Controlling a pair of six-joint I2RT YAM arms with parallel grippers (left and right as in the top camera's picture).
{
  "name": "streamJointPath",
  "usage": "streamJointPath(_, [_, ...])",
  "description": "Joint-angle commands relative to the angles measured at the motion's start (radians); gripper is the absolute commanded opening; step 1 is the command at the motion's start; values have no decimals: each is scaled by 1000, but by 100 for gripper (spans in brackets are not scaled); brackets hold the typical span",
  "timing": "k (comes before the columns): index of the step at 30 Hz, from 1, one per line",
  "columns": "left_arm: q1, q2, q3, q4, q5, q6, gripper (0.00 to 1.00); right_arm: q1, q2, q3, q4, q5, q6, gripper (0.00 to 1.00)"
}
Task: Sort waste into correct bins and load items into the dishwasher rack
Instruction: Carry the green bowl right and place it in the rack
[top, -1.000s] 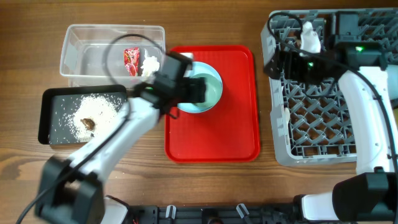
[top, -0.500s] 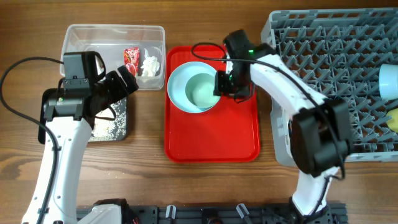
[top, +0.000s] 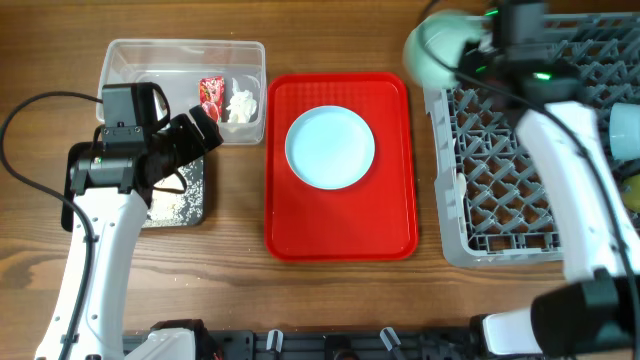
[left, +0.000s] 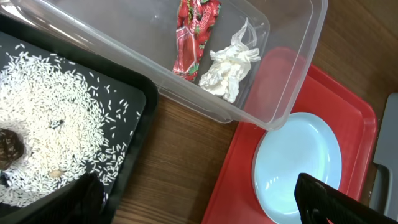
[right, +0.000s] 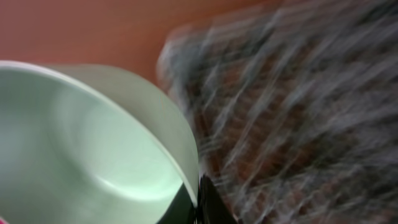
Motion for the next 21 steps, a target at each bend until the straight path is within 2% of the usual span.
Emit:
streamJointPath(1, [4,-3,1,0,8,-18,100,-93,-29,5,162,316,-310,4])
streamJointPath(4, [4,-3,1,0,8,-18,100,-181,2,4,372,591,-419,4])
streamJointPath(8, [4,-3,1,0,8,-18,100,-263,125,5,659,874,-687,4])
streamJointPath(9, [4,-3,1,0,8,-18,100,-299,200,4,756,949,-748,4])
streamJointPath(16, [5,-3,1,0,8,-18,100,-356,445,4,779,1005,-790,4])
streamJointPath(18, [5,-3,1,0,8,-18,100,-344,482,4,742,1007,-725,4])
streamJointPath(21, [5,-3,1,11,8,-18,100,-294,484,4,526,891,-529,4])
